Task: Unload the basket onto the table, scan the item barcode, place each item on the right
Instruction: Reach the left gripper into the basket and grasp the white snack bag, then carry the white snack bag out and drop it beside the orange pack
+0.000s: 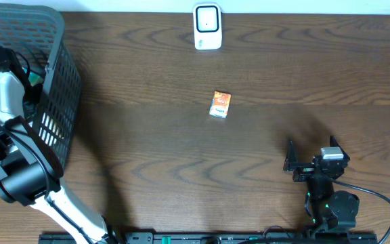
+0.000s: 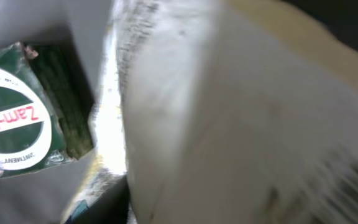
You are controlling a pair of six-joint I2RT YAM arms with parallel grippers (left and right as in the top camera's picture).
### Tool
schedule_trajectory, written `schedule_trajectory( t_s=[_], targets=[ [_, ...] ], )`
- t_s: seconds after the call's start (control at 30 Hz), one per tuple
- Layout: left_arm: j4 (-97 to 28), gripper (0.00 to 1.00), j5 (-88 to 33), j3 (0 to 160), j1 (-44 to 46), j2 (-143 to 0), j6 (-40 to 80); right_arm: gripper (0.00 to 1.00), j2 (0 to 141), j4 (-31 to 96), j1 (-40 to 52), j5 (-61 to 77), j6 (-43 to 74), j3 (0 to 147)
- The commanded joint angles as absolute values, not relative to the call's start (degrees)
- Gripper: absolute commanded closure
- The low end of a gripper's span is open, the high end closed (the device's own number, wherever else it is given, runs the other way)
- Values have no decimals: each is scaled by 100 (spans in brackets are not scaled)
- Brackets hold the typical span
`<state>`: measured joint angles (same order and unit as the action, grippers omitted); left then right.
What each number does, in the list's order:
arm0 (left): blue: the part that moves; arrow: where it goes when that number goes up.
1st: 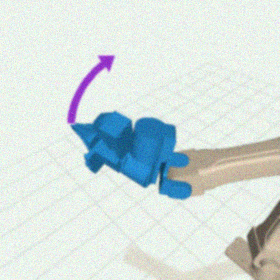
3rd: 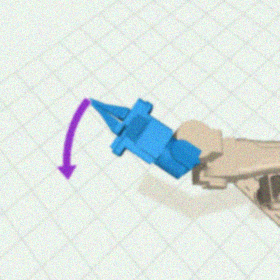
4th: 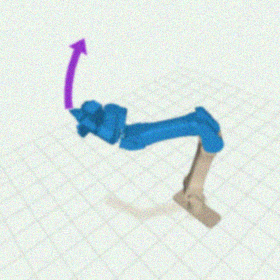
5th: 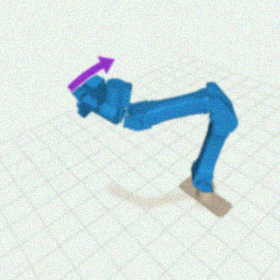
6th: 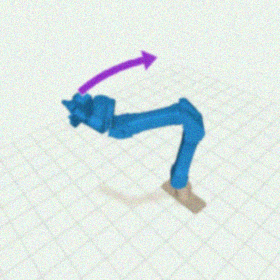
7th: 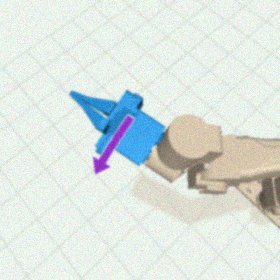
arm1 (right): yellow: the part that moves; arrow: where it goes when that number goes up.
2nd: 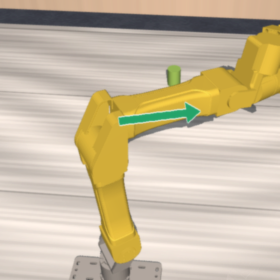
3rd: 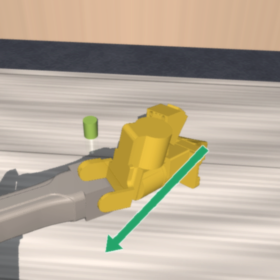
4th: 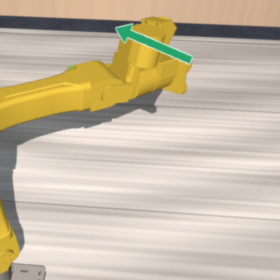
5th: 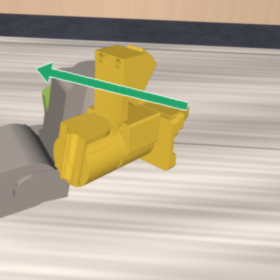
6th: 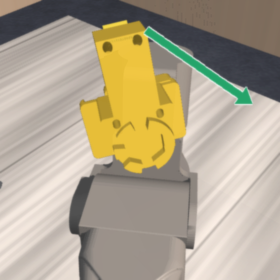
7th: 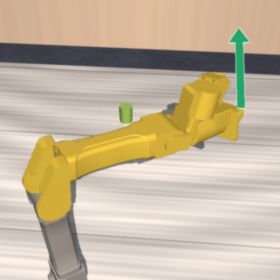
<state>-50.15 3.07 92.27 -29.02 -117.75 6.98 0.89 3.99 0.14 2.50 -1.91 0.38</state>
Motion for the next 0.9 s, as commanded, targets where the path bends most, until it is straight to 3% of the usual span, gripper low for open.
schedule_trajectory(
  t_s=[0.0,0.23,0.67,0.77,0.87],
  targets=[
    [-5253,93,198,9223,-2897,-11784,663,1,64,419,43,202,-132,32],
    [-5343,92,200,9336,-2897,-10427,760,1,64,419,43,204,-132,32],
    [-4169,93,154,9334,-2783,-6632,2779,1,64,419,43,202,-132,32],
    [-4158,93,-1017,9334,-2377,-6316,3098,1,64,419,43,204,-132,32],
    [-4147,93,-1463,9330,-1835,-6320,3096,1,64,419,43,204,-132,32]
  ],
)
